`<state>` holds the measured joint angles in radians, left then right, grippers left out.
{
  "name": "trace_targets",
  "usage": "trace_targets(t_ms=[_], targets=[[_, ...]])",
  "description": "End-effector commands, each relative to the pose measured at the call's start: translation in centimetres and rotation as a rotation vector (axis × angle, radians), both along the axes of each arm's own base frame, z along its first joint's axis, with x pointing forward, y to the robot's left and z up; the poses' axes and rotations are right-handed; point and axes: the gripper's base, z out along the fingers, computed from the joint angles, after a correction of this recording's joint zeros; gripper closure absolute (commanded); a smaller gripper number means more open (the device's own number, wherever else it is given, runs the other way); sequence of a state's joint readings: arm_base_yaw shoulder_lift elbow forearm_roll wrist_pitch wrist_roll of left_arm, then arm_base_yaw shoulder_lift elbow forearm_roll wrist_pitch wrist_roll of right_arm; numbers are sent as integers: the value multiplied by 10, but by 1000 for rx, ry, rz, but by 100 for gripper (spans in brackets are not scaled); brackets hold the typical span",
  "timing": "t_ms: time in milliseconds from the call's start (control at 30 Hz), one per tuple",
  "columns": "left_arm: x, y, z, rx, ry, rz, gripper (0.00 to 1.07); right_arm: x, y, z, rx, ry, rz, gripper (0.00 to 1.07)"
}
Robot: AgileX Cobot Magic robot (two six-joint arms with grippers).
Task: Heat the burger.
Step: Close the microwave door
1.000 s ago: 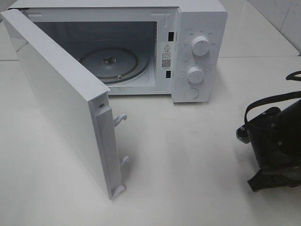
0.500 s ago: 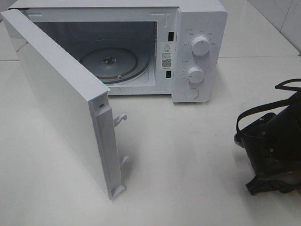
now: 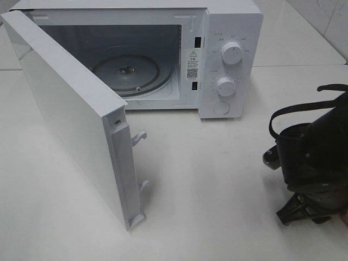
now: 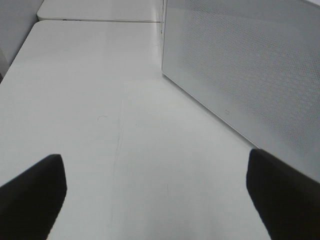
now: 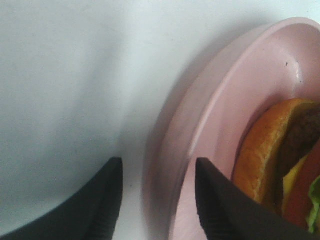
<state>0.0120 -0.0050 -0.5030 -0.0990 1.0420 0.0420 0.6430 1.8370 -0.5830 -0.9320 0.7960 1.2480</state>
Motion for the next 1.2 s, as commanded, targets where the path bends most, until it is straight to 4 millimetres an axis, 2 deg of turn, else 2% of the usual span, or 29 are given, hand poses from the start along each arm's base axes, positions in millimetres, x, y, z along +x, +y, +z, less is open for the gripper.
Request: trace_targets(t_ms=[33,133,200,333,367,400,467,500,567,967,1200], targets=[[-2,0,-1,2,-20,1,17,1,2,21,58,-58,25,60],[-2,0,-1,2,-20,1,17,1,3,26,73,-66,28,60],[-2,0,-1,2,-20,1,17,-3,4,48,163,-99,59,55],[-2,0,-1,2,-20,1,17,-7,6,62,233,-105,92,49],[-2,0,-1,2,-20,1,17,-11,6,72,274,-118,113,44],[-2,0,-1,2,-20,1,17,-11,6,72,274,-118,113,44],[-2,0,-1,2,-20,1,17,-16,5,86,318,-133,140,37],[-2,0,-1,2,-20,1,17,-16,5,86,318,-133,140,37],[-2,0,-1,2,-20,1,17,-23,3,98,362,-139,171,34],[-2,0,-1,2,-20,1,17,-59,-1,134,570,-71,309,34],[-2,0,-1,2,-20,1,17,-89,-14,155,652,-59,351,34]])
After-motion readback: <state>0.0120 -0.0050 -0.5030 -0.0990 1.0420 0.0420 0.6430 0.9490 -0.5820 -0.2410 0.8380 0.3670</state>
